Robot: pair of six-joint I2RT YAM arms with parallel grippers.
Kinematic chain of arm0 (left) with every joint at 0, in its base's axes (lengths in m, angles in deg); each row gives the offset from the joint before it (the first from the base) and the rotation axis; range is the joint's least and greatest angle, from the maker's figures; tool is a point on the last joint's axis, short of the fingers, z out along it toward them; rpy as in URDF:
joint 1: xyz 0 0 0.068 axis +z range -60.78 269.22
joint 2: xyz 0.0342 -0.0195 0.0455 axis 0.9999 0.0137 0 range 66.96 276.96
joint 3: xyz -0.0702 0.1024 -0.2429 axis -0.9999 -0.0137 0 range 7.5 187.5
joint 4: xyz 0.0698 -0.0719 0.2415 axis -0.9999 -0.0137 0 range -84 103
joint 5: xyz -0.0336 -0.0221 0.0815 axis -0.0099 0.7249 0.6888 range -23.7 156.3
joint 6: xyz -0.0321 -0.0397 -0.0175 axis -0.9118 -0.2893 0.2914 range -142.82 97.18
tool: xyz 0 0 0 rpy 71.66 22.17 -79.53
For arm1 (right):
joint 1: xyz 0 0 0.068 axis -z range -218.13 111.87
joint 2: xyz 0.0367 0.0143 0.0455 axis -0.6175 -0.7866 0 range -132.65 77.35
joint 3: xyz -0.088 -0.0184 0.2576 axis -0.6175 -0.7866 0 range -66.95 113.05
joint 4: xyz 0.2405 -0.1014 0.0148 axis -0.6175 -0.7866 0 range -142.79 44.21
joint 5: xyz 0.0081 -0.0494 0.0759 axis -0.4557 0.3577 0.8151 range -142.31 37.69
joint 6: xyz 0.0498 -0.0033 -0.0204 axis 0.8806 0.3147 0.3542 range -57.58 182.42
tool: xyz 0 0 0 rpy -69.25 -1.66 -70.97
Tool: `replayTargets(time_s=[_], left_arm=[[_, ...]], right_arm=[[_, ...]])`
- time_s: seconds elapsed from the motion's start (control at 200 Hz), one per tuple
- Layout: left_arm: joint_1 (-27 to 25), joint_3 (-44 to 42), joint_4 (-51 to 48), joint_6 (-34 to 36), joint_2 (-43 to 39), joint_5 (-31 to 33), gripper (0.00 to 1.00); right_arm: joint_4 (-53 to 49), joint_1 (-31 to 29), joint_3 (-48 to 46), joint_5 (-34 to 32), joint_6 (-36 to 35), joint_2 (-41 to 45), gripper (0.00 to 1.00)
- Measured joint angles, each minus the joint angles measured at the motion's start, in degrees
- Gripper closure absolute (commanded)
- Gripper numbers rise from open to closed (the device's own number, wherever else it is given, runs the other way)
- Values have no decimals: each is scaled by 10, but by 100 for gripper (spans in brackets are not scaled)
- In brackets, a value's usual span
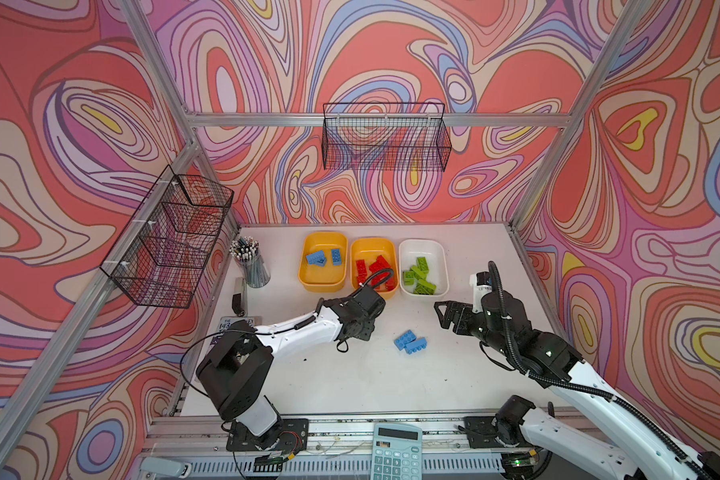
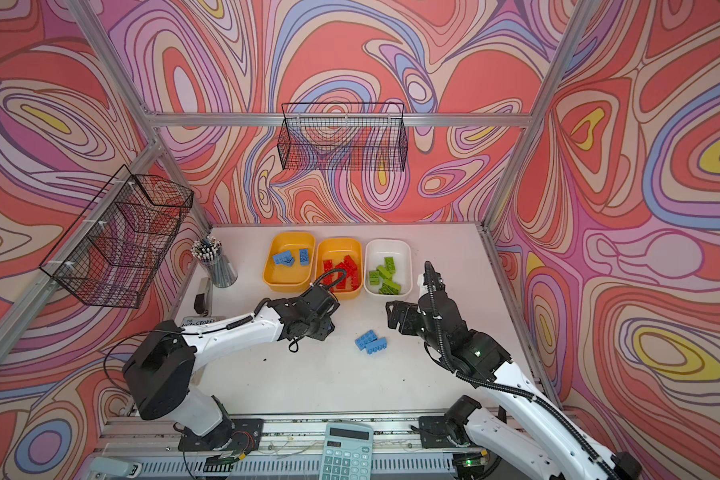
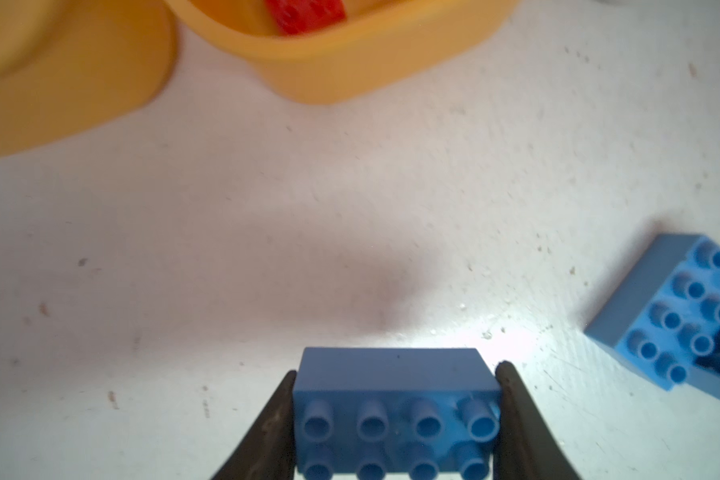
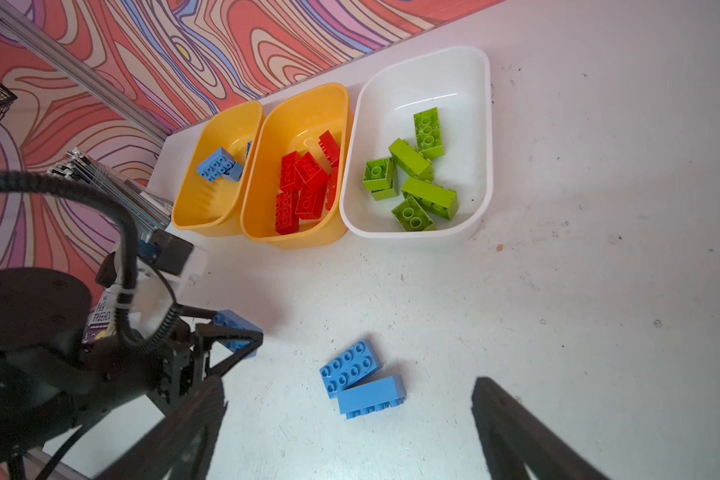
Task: Sort the legos into containers by color
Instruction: 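Carry the light-blue brick with the left gripper into the yellow tub, then return the left gripper to the light-blue bricks and grasp one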
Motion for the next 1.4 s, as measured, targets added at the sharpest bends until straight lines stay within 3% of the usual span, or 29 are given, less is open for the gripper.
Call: replayTargets(time_s=[0.346,0.646,0.711,0.821,0.947,1.217,1.402], left_arm=[[217,131,-21,27,-17,-32,49],[306,235,-19,33,136,-88,49],[315,251,-21,37,169,-94,47],[318,287,-31,42,213,-95,31],[318,317,-37,47,232,-97,20],[310,297,-38,43,214,-110,18],[242,212,-34,46,119,-91,19]], right_arm=[[48,0,-19,29,7,-57,2],[79,0,14,39,-7,-168,2],[86,0,29,39,-12,-186,2],[94,0,53,37,-20,-212,2],[95,0,75,33,-31,-240,2],[93,0,85,25,-43,-266,2],[80,0,85,5,-44,-256,2]])
